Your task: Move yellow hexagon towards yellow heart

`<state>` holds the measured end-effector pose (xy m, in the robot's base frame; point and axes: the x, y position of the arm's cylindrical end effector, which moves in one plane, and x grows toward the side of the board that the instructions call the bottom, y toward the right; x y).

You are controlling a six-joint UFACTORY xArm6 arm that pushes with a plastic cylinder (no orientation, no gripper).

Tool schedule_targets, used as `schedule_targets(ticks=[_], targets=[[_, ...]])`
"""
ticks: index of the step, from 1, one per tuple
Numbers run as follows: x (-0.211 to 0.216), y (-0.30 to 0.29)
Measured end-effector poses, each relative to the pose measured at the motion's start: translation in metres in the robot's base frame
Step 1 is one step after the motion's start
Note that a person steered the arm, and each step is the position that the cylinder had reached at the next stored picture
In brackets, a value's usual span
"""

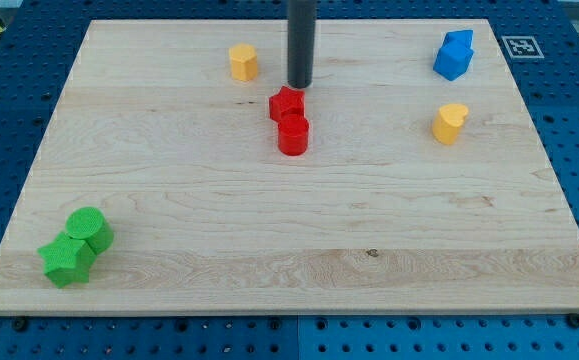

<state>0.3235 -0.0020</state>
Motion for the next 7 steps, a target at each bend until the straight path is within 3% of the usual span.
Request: schedule_targets(ticks=[3,4,7], targets=[[0.040,-0.009],[0.032,-0.015],[0.017,-0.129]])
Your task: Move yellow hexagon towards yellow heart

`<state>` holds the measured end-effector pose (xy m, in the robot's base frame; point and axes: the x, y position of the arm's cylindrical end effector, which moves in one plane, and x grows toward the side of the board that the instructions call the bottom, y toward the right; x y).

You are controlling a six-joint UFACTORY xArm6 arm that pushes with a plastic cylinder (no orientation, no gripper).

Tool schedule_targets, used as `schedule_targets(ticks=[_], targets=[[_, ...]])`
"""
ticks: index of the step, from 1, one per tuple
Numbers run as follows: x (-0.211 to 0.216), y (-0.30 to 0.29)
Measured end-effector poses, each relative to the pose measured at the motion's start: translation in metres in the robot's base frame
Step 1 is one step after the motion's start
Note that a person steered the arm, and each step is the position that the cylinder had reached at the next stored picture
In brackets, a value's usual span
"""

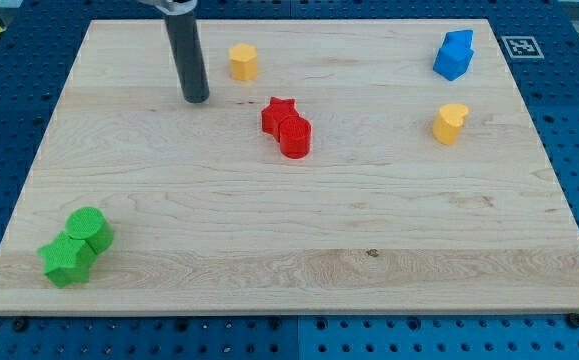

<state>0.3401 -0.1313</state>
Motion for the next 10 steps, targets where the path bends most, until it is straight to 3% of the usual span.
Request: schedule_targets(ticks=[1,3,7,8,9,10], targets=[[-0.067,0.000],[-0.070,0.023],[-0.063,0.183],[-0.081,0.196],[-0.115,0.157],[-0.115,0.105]])
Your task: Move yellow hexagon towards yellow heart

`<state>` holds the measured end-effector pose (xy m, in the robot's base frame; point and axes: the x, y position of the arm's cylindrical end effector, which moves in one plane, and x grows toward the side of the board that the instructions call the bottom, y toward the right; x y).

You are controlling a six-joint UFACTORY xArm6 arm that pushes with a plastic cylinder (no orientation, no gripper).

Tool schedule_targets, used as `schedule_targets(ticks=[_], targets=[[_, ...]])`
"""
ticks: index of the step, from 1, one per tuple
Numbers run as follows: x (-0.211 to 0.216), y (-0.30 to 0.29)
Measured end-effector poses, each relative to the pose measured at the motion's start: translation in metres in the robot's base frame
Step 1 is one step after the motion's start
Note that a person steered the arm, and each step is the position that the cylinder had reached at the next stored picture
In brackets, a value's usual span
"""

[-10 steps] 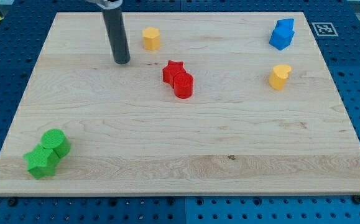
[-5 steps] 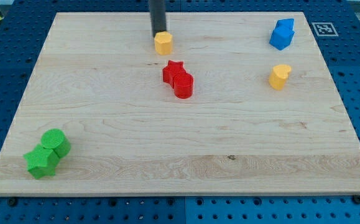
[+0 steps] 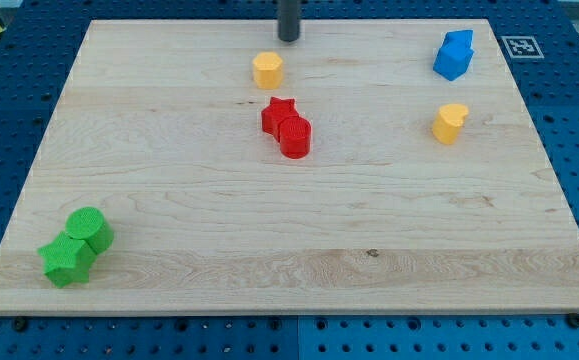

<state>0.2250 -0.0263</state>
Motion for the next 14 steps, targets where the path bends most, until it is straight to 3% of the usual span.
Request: schedule_targets(ticks=[2,4,5,8,11,14], targets=[[0.010,-0.074],[0.068,-0.074],[0.068,-0.069],[0.078,0.022],[0.152,0.115],[0.142,0.077]])
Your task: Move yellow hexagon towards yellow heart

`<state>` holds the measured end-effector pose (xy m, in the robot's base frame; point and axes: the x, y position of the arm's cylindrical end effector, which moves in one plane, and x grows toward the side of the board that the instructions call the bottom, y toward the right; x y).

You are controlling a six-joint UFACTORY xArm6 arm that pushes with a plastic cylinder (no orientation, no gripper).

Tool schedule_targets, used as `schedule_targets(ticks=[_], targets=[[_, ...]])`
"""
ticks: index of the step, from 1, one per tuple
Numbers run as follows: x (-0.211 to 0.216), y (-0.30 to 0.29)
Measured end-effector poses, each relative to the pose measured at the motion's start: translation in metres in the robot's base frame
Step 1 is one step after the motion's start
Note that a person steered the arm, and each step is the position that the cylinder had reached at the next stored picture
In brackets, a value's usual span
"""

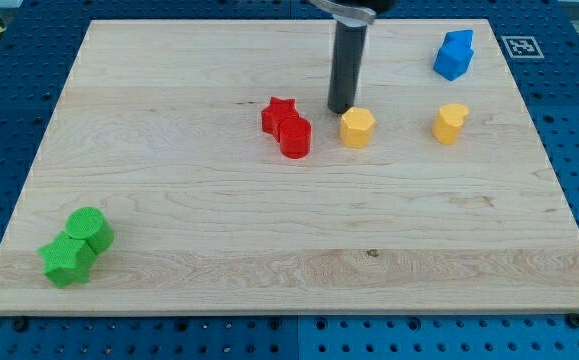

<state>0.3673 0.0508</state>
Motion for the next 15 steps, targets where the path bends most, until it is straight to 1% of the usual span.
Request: schedule_targets(ticks=[2,3,4,6,8,9,11,13,15], targets=[[0.023,-0.010],[0.054,-0.005],[0.075,0.015],[0.075,0.093],[0.123,0.041],[0.140,0.014],[0.066,0.009],[0.065,0.002],[0.060,0.056]])
